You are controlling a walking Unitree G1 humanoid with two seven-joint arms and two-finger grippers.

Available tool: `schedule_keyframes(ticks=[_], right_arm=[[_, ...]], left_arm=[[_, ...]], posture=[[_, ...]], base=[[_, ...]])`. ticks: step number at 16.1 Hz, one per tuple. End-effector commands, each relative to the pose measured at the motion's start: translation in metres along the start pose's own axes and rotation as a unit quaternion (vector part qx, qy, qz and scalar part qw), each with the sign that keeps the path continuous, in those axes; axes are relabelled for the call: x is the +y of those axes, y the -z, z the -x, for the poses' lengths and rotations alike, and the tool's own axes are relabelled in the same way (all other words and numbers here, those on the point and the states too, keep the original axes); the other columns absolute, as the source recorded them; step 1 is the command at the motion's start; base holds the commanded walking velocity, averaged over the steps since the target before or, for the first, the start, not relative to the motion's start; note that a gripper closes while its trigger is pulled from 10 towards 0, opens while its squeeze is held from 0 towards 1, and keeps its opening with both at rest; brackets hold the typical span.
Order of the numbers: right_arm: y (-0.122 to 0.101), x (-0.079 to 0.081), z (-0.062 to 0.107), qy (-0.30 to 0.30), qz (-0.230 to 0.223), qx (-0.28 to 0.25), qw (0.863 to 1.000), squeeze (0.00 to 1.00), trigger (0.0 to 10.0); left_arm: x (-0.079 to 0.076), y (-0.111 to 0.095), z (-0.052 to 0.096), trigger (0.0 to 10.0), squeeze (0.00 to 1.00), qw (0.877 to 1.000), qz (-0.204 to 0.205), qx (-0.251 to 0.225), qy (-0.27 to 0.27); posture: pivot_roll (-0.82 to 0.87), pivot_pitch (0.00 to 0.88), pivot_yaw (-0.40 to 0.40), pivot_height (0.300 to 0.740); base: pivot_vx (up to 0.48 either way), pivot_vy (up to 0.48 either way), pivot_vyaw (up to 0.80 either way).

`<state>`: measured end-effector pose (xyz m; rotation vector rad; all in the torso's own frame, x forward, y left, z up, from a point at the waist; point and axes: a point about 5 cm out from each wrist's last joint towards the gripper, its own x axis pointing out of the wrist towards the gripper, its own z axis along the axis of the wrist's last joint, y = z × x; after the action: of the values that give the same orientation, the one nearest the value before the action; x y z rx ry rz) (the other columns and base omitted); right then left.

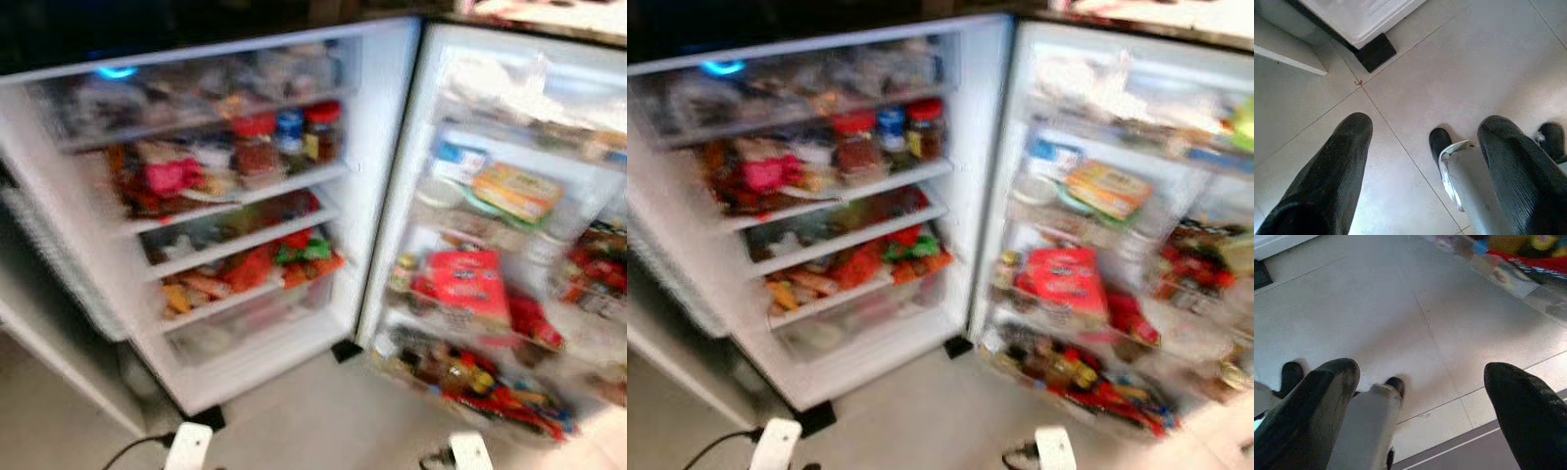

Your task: Restocking fridge

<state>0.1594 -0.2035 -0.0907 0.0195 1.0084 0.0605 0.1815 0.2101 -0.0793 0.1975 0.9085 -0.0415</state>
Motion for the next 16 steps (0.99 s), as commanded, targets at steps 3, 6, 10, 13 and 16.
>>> schedule_keyframes(ticks=[3,6,10,13,16], right_arm=[[0.0057,-0.0057,0.0022,0.010,-0.003,0.008,1.000,0.00,10.0],[0.0049,-0.0063,0.0021,0.009,-0.001,0.009,1.000,0.00,10.0],[0.0040,-0.0070,0.0020,0.011,0.003,0.010,1.000,0.00,10.0],[0.0037,-0.0068,0.0020,0.010,0.004,0.009,1.000,0.00,10.0],[0.0040,-0.0066,0.0020,0.010,0.003,0.010,1.000,0.00,10.0]], left_arm=[[-0.0071,0.0022,0.0000,10.0,0.00,1.000,0.000,0.002,0.009],[-0.0077,0.0034,0.0002,10.0,0.00,1.000,0.003,0.004,0.009],[-0.0074,0.0031,0.0002,10.0,0.00,1.000,0.006,0.004,0.007],[-0.0071,0.0031,0.0002,10.0,0.00,1.000,0.007,0.003,0.006],[-0.0069,0.0032,0.0002,10.0,0.00,1.000,0.006,0.003,0.006]], posture=[[0.02,0.000,-0.040,0.740],[0.02,0.000,-0.045,0.740],[0.02,0.000,-0.045,0.740],[0.03,0.000,-0.044,0.740],[0.02,0.000,-0.043,0.740]], base=[[0.000,-0.335,0.00],[0.000,-0.364,0.00],[0.000,-0.388,0.00],[0.000,-0.393,0.00],[0.000,-0.395,0.00]])
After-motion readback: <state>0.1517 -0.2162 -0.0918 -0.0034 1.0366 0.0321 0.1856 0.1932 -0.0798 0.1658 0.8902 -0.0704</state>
